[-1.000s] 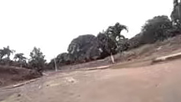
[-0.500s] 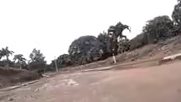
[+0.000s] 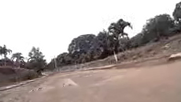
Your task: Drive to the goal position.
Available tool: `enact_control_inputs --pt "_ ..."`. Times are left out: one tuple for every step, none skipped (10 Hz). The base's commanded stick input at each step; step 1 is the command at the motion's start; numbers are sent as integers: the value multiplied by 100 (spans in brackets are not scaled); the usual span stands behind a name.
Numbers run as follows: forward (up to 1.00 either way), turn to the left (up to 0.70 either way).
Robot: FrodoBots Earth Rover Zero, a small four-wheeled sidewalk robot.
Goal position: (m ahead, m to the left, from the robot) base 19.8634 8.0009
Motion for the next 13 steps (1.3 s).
enact_control_inputs --pt "85 0" --pt "85 0" --pt "85 0" --pt "85 0" --pt "85 -4" --pt "85 -18" --pt "85 -17" --pt "85 0" --pt "85 0" --pt "85 0" --pt "85 0" --pt "85 0" --pt "85 0"
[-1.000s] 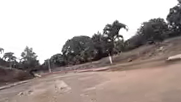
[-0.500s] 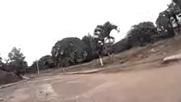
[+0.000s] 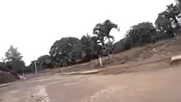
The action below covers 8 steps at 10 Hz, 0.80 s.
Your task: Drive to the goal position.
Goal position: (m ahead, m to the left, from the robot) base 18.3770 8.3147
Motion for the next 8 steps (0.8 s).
enact_control_inputs --pt "85 0" --pt "85 0" --pt "85 0" --pt "85 2" --pt "85 27" --pt "85 27" --pt "85 27" --pt "85 17"
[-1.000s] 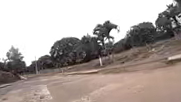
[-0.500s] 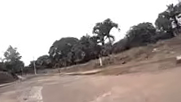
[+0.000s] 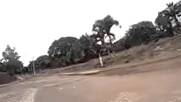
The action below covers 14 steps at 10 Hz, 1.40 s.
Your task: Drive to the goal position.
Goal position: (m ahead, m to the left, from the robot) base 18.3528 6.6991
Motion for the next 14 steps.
enact_control_inputs --pt "85 0" --pt "85 0" --pt "85 0" --pt "85 0" --pt "85 0" --pt "85 17" --pt "85 27" --pt "85 27" --pt "85 22" --pt "85 7" --pt "85 0" --pt "85 0" --pt "85 0" --pt "85 0"
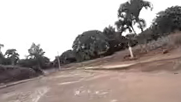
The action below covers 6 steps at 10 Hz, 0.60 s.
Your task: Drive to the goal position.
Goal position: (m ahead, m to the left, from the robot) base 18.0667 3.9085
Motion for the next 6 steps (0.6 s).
enact_control_inputs --pt "85 0" --pt "85 0" --pt "85 0" --pt "85 12" --pt "85 27" --pt "85 7"
